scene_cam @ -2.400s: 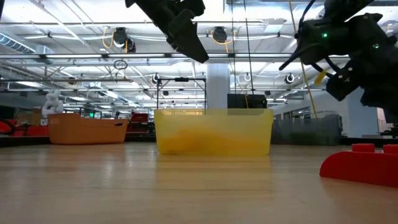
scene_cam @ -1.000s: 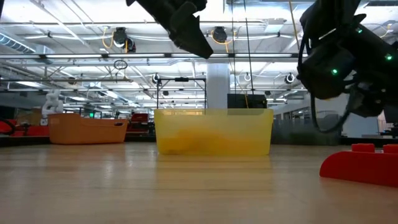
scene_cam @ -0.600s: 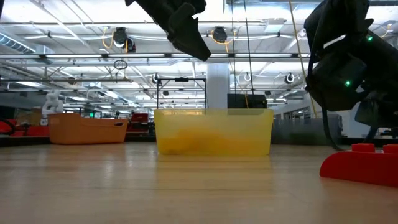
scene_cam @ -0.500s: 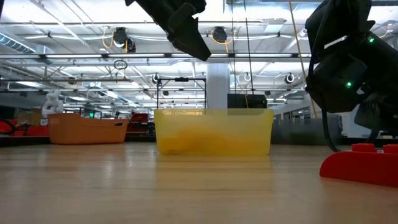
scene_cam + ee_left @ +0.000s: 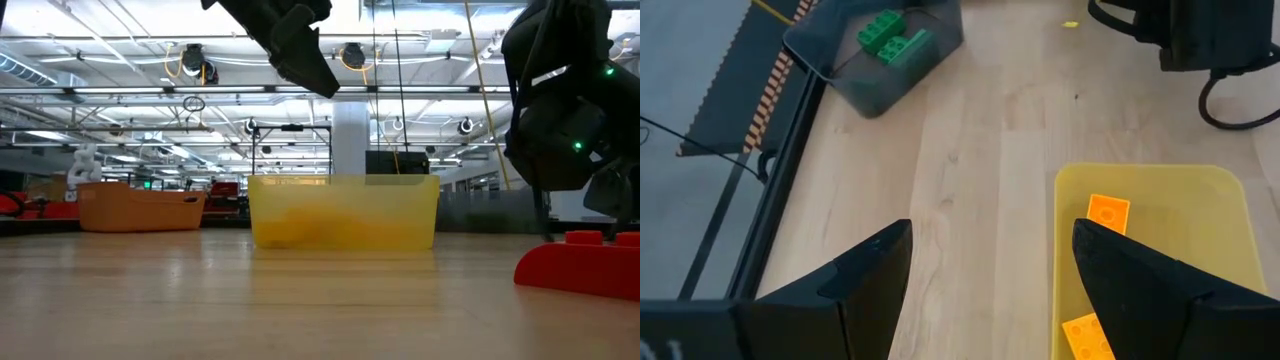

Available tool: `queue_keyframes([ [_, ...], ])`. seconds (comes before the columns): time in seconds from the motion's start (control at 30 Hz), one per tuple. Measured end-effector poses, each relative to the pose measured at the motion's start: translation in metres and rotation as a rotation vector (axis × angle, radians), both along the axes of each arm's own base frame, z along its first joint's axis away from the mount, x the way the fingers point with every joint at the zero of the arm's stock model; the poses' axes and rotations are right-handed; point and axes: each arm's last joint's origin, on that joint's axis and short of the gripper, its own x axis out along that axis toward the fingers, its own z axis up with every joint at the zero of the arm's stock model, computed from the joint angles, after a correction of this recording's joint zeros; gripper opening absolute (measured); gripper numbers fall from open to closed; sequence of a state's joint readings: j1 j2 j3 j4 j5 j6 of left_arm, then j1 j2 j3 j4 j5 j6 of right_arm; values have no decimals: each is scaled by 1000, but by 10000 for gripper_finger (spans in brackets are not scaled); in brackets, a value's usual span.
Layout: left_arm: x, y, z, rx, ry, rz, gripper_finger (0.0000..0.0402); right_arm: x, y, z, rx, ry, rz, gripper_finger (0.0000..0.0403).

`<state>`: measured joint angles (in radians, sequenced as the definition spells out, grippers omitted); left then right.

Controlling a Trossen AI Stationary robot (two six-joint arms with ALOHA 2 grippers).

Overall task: Sort & place blocks by color
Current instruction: Put the green 8-stud game piece into the black bin

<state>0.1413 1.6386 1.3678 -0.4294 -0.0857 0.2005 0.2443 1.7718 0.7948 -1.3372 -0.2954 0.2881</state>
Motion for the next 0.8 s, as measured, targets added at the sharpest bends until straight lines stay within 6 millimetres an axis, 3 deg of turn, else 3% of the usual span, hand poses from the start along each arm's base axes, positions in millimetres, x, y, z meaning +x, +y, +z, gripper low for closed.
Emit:
queue_keyframes([
  [0.5, 0, 0, 0, 1, -2, -1, 274, 14, 11, -5, 94, -128, -95, 254],
  [0.67, 1, 0, 1, 3, -16, -1, 274, 32, 14, 6, 117, -217, -6, 253],
  [0.8, 1, 0, 1, 7, -15, -4, 273, 58, 17, 23, 78, -352, 128, 253],
])
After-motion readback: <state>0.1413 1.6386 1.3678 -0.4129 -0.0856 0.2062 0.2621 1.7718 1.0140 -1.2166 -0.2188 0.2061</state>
